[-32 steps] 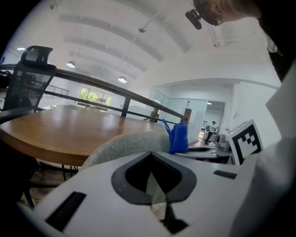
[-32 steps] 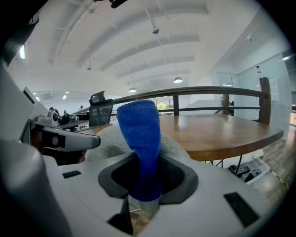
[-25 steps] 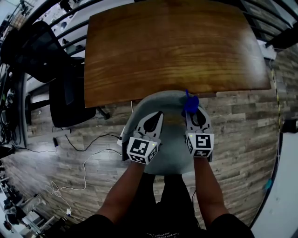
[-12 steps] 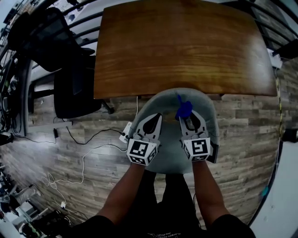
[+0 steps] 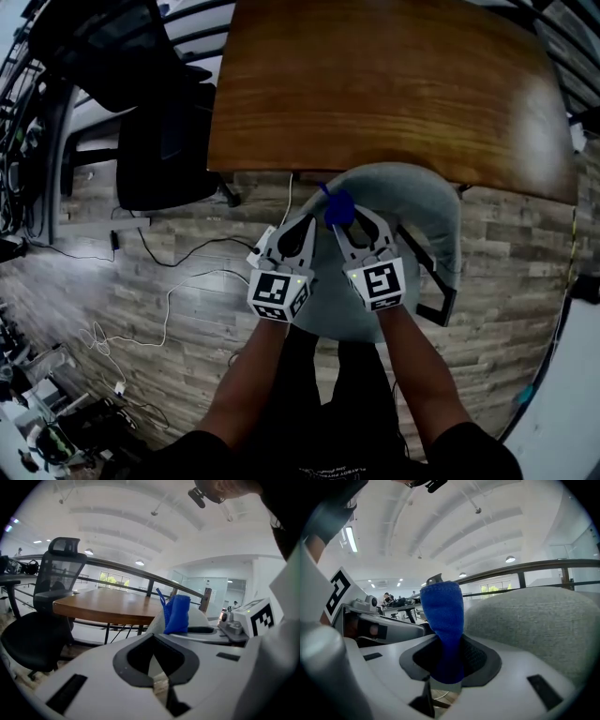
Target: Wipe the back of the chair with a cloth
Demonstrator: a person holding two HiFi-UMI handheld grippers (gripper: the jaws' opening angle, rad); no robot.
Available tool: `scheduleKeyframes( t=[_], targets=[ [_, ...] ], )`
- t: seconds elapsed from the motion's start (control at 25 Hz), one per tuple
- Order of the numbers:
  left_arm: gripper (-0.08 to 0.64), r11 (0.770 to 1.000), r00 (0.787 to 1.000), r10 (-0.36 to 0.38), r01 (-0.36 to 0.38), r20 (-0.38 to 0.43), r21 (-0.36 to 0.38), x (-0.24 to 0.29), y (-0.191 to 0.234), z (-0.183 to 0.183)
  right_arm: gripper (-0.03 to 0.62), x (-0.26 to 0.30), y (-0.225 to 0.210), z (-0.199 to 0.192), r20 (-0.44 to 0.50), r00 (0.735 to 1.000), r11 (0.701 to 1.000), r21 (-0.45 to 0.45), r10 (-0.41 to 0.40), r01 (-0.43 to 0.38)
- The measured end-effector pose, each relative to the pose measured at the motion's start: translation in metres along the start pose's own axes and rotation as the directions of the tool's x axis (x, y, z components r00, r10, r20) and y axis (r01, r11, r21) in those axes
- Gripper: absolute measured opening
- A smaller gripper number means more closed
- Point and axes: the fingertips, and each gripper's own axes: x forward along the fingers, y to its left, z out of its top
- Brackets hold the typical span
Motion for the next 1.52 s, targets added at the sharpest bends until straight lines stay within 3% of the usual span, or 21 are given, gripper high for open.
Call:
scheduleKeyframes(
  t=[0.16,0.44,1.0,1.52],
  targets=[
    [-0.002,1.000,1.000,0.026,-0.026,0.000,-0.004,-0.004,0.017,-0.002,0.120,0.015,0.010,-0.005,-0.008,0.999,0.999,0.019,0.035,-0.035],
    [-0.002,1.000,1.000,0.016,-0.016,0.002,-0.005,0.001,0.016,-0.002,0.118,0.024,-0.001,-0.009,-0.027,1.000,1.000,0.015,0.013,-0.013],
    [-0.002,1.000,0.999,-0.021,0.021,-0.024,-0.003,0.018,-0.004,-0.015,0.118,0.008,-0.043,-0.018,-0.034,0.990,0.990,0.033,-0.139,0.140],
    [-0.002,0.997,0.997,-0.072,0.073,-0.041,0.010,0.039,-0.027,-0.019,0.118,-0.014,-0.081,-0.031,-0.044,0.971,0.970,0.056,-0.233,0.235]
  ],
)
